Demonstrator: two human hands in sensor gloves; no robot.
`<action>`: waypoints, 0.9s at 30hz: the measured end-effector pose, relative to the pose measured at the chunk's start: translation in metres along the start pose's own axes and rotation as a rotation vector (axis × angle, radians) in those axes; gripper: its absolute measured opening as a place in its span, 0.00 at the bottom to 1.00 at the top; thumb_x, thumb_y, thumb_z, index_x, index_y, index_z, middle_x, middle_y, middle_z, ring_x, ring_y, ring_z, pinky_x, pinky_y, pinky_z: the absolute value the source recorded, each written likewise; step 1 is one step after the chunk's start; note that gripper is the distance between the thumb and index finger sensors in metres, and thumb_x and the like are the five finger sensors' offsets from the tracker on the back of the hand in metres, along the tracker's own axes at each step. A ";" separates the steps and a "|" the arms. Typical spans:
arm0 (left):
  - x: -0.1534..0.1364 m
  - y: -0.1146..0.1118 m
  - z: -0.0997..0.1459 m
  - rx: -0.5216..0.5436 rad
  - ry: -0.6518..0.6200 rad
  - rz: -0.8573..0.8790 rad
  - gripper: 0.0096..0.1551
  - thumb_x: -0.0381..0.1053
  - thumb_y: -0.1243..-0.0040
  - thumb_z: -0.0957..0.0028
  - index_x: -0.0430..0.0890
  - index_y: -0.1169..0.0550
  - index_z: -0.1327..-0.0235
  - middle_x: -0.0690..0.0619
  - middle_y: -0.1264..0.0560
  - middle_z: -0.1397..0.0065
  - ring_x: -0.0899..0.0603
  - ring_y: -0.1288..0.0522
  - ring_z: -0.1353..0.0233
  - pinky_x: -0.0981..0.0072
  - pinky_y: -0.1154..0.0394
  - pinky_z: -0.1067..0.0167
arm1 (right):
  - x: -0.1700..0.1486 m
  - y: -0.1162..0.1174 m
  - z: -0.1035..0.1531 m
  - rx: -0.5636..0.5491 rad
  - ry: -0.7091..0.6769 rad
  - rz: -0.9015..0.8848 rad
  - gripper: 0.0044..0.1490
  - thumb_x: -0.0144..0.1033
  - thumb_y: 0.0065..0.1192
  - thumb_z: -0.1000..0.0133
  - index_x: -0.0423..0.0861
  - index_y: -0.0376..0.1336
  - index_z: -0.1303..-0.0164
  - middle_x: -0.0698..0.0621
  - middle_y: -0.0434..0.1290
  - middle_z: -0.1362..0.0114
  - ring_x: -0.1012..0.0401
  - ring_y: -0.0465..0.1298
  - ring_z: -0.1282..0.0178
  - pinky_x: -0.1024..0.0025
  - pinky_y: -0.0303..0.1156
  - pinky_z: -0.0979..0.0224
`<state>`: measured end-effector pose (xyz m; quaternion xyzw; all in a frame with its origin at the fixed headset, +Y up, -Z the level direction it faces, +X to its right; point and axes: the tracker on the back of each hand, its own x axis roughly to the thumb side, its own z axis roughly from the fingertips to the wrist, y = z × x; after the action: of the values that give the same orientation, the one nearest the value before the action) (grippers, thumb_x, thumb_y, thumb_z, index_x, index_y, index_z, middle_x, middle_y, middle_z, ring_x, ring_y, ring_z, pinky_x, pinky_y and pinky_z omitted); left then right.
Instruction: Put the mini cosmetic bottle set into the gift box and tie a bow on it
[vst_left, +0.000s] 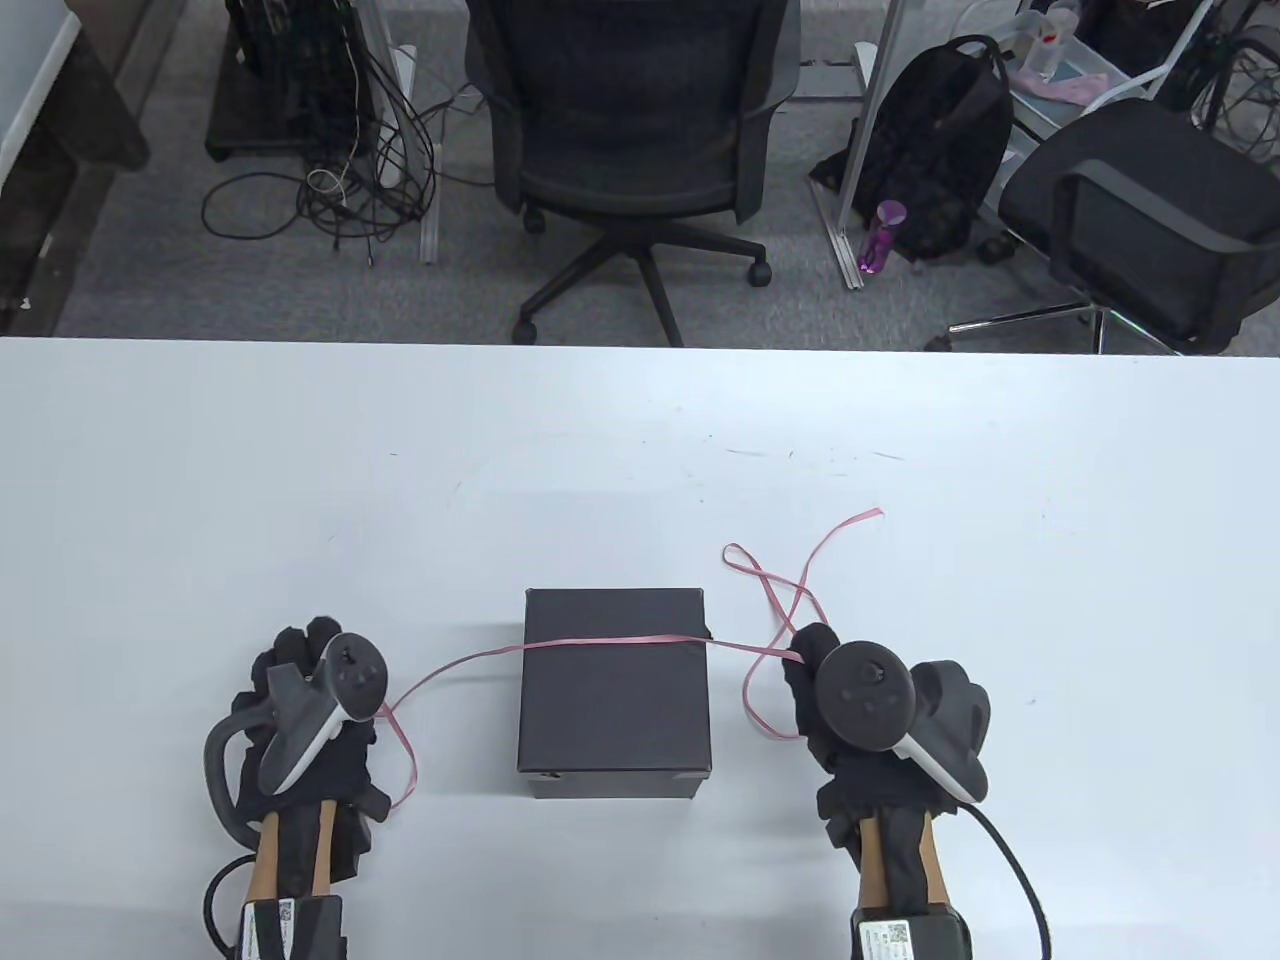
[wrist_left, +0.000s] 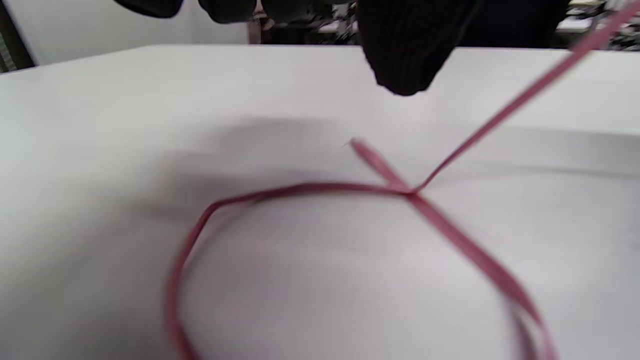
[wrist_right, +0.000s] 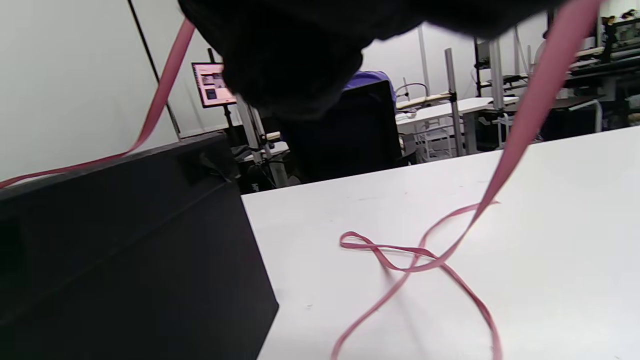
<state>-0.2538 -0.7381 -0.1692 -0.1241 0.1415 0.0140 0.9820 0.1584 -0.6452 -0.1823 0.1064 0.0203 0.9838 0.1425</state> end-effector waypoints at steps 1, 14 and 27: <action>0.008 0.010 0.008 0.063 -0.065 0.034 0.55 0.54 0.36 0.44 0.42 0.51 0.12 0.35 0.50 0.13 0.23 0.44 0.16 0.27 0.39 0.25 | 0.007 0.000 0.001 -0.011 -0.031 0.003 0.26 0.37 0.49 0.34 0.35 0.67 0.34 0.49 0.79 0.64 0.68 0.73 0.79 0.71 0.78 0.71; 0.089 0.046 0.095 0.411 -0.831 0.451 0.56 0.63 0.41 0.45 0.45 0.53 0.12 0.38 0.48 0.12 0.27 0.43 0.14 0.29 0.41 0.23 | 0.071 -0.002 0.023 -0.076 -0.458 -0.257 0.27 0.37 0.45 0.34 0.40 0.63 0.28 0.50 0.79 0.65 0.68 0.73 0.80 0.73 0.77 0.73; 0.081 0.039 0.084 0.371 -0.804 0.763 0.22 0.56 0.60 0.38 0.56 0.27 0.35 0.45 0.28 0.21 0.29 0.31 0.20 0.32 0.37 0.25 | 0.069 -0.003 0.024 -0.064 -0.483 -0.350 0.27 0.37 0.49 0.34 0.36 0.68 0.34 0.50 0.79 0.64 0.68 0.73 0.79 0.72 0.78 0.71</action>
<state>-0.1555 -0.6799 -0.1235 0.1249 -0.2074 0.3878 0.8894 0.0997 -0.6222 -0.1448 0.3276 -0.0271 0.8907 0.3140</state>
